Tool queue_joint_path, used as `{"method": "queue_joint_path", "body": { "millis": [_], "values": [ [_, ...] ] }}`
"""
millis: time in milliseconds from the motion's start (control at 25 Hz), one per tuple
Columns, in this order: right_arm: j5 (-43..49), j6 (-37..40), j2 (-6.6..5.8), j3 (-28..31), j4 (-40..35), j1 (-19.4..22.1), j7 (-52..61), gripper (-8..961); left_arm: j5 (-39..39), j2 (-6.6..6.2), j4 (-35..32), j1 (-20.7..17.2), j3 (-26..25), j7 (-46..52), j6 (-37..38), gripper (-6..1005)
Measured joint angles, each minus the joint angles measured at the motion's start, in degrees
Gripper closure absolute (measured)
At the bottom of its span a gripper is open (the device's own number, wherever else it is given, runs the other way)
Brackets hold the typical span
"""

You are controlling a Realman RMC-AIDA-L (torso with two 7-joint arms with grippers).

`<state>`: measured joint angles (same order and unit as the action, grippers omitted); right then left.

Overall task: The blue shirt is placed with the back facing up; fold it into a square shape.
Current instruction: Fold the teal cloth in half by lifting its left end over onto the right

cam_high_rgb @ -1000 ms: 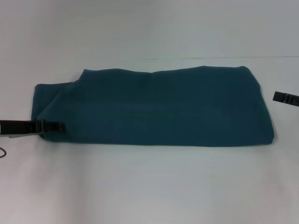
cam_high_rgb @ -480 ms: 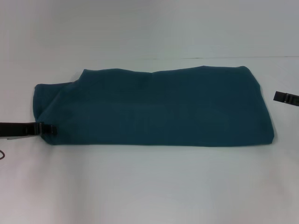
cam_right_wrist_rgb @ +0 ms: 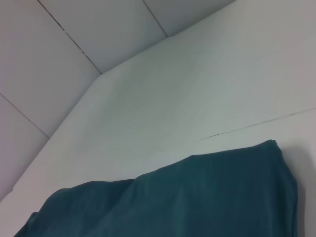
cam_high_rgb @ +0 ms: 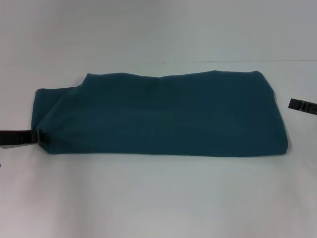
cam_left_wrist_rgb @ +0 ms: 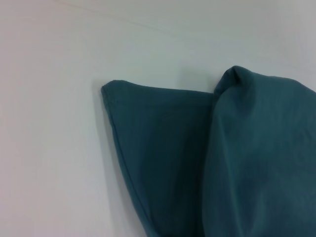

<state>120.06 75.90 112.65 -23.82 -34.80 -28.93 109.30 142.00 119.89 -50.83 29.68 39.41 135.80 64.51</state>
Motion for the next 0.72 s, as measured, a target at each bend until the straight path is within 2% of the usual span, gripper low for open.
{"method": "queue_joint_path", "body": {
  "millis": [200,280,720],
  "values": [
    [0.0,-0.3,0.16,0.0,0.4,-0.2,0.1,127,0.0,-0.09,-1.7,-1.4,-0.8,-0.1,0.1,952],
    [0.0,-0.5,0.32,0.0,0.5,-0.6,0.2,127,0.0,-0.31,-3.0,-2.5,-2.7,-0.6,0.7,966],
    [-0.1,-2.9,2.28,-0.4,0.7,-3.4,0.0,128,0.5,-1.53,-4.3,-5.4,-10.7,-4.2,3.6,966]
  ]
}}
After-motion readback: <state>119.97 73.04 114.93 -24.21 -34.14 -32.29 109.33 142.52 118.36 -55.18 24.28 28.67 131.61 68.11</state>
